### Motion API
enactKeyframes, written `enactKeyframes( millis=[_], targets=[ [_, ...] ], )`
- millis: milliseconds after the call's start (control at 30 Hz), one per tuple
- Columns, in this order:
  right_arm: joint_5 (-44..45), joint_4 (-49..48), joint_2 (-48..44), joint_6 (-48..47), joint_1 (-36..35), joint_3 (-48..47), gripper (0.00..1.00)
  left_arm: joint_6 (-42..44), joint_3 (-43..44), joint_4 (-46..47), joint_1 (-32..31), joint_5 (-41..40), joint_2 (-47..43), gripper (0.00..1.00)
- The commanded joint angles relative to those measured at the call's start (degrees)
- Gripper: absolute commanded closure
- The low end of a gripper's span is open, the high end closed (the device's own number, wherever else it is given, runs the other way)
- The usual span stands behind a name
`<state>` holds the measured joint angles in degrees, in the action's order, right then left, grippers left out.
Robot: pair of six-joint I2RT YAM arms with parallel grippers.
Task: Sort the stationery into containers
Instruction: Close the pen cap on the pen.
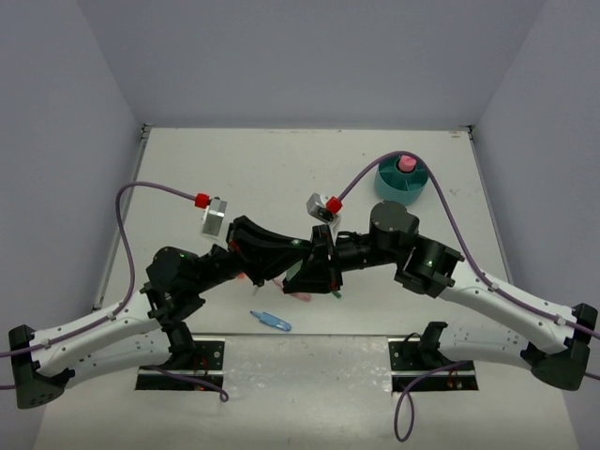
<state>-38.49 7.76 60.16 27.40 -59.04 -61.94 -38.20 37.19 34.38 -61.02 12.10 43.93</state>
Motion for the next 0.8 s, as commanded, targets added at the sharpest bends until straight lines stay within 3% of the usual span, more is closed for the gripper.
enactKeyframes(
  millis=[0,333,767],
  targets=[
    [-0.44,-9.8,0.58,1.79,0.85,2.78,1.0,7.26,3.49,-15.83,-1.56,6.18,3.18,1.0],
    [16.04,-0.86,-11.34,-2.61,1.38,8.15,1.0,10.77,5.87,-22.43,-1.21,3.35,1.25,1.0],
    [24.77,6.11,-17.29,-6.13,3.07,9.41,1.0,12.14,4.27,-23.0,-1.21,3.89,-0.58,1.0]
  ],
)
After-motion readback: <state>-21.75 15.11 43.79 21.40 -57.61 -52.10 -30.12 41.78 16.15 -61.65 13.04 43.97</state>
